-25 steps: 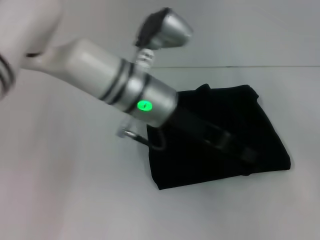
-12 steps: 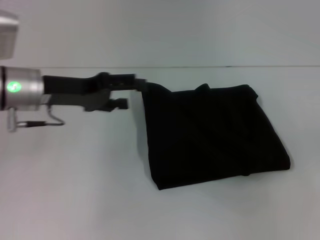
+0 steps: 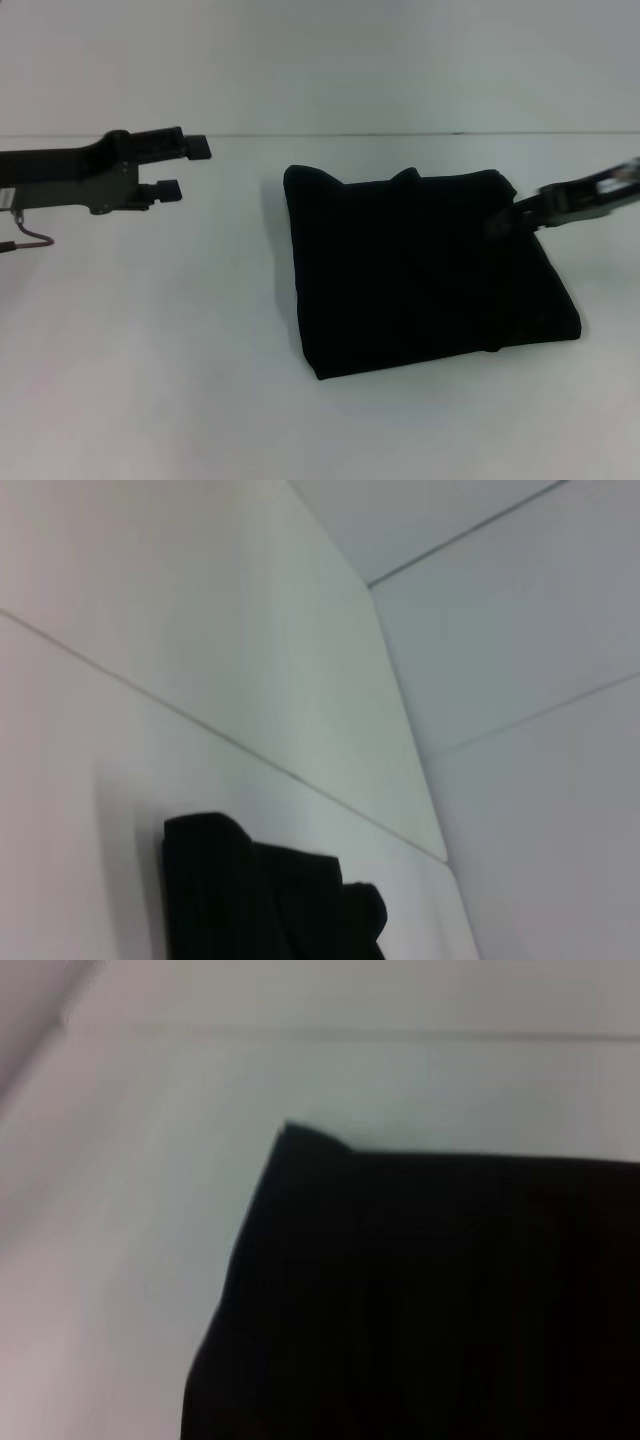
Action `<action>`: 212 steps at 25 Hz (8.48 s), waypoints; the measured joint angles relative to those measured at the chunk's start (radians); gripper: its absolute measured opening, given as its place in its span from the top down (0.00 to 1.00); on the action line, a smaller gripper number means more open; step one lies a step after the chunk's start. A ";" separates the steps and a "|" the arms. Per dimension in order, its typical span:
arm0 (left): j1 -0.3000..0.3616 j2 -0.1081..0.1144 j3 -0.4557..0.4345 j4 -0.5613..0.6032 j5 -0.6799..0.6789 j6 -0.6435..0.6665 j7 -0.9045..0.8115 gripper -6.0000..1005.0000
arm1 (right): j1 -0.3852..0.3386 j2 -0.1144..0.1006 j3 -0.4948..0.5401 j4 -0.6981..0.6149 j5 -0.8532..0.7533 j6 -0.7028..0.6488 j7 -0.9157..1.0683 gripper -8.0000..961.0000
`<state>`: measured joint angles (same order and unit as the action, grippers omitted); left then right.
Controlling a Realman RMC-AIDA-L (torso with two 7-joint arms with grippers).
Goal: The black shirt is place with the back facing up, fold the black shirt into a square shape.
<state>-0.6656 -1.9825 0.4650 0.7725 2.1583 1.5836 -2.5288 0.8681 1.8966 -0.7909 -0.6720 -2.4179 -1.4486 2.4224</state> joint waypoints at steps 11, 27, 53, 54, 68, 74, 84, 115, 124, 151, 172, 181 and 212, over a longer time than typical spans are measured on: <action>0.002 -0.009 -0.014 -0.008 -0.007 -0.022 0.016 0.08 | 0.181 0.146 -0.239 0.012 -0.218 0.176 0.130 0.35; -0.005 -0.013 -0.011 -0.030 -0.045 -0.058 0.032 0.08 | 0.141 0.175 -0.329 -0.066 -0.398 0.247 0.325 0.35; 0.012 -0.022 -0.013 -0.051 -0.120 -0.060 0.055 0.08 | 0.015 0.081 -0.110 0.031 -0.142 0.274 0.213 0.37; 0.011 -0.024 -0.013 -0.051 -0.121 -0.061 0.056 0.08 | 0.013 0.085 -0.103 0.037 -0.132 0.281 0.199 0.37; 0.007 -0.026 -0.012 -0.053 -0.141 -0.069 0.057 0.08 | 0.037 0.126 -0.107 0.128 -0.101 0.408 0.144 0.41; 0.010 -0.027 -0.012 -0.065 -0.159 -0.074 0.069 0.08 | 0.040 0.127 -0.108 0.124 -0.051 0.388 0.107 0.48; 0.013 -0.023 -0.014 -0.074 -0.171 -0.075 0.078 0.08 | 0.048 0.125 -0.110 0.126 -0.055 0.393 0.120 0.73; 0.023 -0.026 -0.014 -0.076 -0.214 -0.087 0.093 0.08 | 0.029 0.093 -0.110 -0.010 -0.279 0.371 0.329 0.82; 0.023 -0.025 -0.014 -0.076 -0.214 -0.087 0.094 0.08 | -0.033 0.073 0.037 -0.167 -0.268 0.079 0.222 0.73; 0.014 -0.024 -0.010 -0.076 -0.214 -0.105 0.093 0.08 | -0.132 0.120 -0.006 -0.235 -0.300 0.021 0.161 0.23; 0.010 -0.023 -0.010 -0.076 -0.213 -0.106 0.094 0.08 | -0.120 0.073 0.064 -0.297 -0.279 -0.143 0.210 0.95; 0.006 -0.021 -0.011 -0.076 -0.213 -0.111 0.094 0.08 | -0.116 0.048 0.089 -0.204 -0.286 -0.128 0.207 0.98; 0.020 -0.005 -0.004 -0.072 -0.155 0.054 0.111 0.08 | -0.208 -0.005 0.372 -0.260 0.139 0.046 0.001 0.58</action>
<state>-0.6456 -1.9873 0.4614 0.7005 2.0036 1.6372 -2.4179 0.6603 1.8917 -0.4190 -0.9316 -2.2791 -1.4023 2.4238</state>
